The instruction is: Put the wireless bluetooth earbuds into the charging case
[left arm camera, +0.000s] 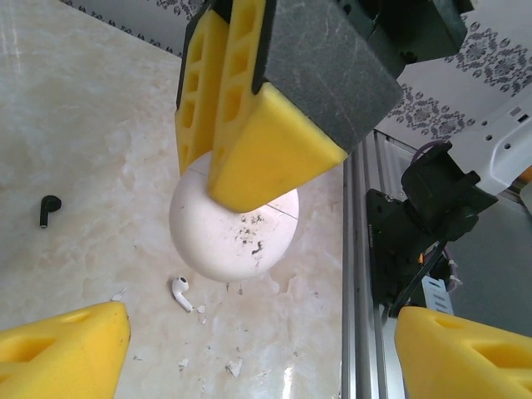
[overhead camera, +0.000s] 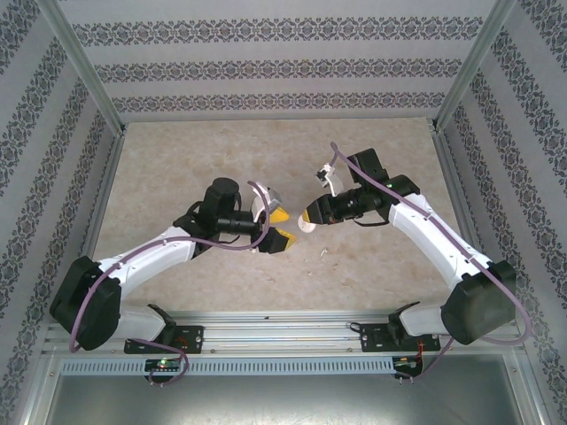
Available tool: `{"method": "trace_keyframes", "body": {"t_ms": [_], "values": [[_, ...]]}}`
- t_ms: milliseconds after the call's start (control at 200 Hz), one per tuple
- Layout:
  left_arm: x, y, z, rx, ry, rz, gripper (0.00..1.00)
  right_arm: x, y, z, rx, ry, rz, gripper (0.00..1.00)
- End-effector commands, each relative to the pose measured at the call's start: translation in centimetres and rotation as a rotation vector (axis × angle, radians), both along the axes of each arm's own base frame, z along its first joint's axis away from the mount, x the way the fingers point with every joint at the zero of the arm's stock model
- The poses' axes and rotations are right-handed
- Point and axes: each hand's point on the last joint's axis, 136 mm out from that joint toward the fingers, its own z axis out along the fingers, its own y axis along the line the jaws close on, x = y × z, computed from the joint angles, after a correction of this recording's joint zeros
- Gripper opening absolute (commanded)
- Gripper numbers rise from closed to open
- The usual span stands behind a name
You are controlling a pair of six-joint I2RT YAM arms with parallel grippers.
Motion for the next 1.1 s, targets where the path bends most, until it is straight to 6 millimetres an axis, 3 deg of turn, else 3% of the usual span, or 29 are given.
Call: {"method": "trace_keyframes", "body": {"t_ms": [0,390,1099], "values": [[-0.5,-0.2,2.8,-0.067,-0.073,-0.089,0.83,-0.4,0.7,2.2,0.042,-0.083,0.066,0.00],[0.1,1.6,2.6,-0.048,-0.035,-0.082,0.79,-1.4,1.6,2.4,0.011,-0.154,0.145,0.00],[-0.1,1.4,2.3,-0.063,-0.002,-0.138,0.73,-2.3,2.6,3.6,0.036,-0.226,0.242,0.01]]}}
